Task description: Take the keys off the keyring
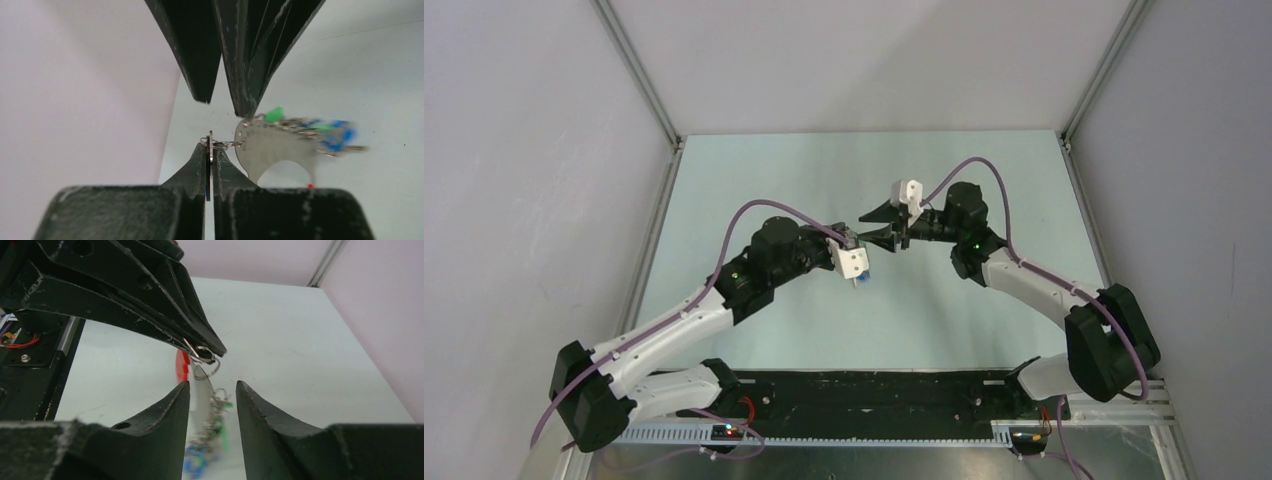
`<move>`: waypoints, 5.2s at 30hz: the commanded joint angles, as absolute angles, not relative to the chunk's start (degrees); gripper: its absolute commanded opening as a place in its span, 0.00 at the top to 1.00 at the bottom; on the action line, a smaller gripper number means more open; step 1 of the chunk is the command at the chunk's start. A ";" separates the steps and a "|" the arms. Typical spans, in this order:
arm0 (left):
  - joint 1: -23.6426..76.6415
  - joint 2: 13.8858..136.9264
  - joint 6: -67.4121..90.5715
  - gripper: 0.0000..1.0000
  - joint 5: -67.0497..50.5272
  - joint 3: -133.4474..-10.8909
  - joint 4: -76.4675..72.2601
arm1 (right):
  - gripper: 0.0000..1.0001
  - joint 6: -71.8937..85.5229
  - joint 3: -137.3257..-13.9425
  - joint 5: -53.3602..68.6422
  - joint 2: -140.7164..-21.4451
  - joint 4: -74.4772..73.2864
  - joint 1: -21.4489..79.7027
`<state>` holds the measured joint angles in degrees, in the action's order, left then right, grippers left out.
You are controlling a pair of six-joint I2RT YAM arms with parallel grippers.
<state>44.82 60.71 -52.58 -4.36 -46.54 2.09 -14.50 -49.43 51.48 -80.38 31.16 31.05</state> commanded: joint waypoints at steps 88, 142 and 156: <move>46.48 57.76 -74.27 1.00 -9.42 -52.74 1.93 | 1.00 11.26 -52.72 60.11 -79.78 49.91 28.26; 48.47 57.22 -77.11 1.00 -9.99 -55.56 4.22 | 0.71 -4.70 -55.16 67.04 -77.32 32.74 31.23; 48.38 57.13 -77.05 1.00 -9.81 -55.06 4.27 | 0.94 1.13 -55.17 66.84 -77.49 37.36 30.53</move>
<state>48.27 58.08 -76.58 -10.68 -52.99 7.77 -2.52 -53.08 66.43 -79.05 33.39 30.72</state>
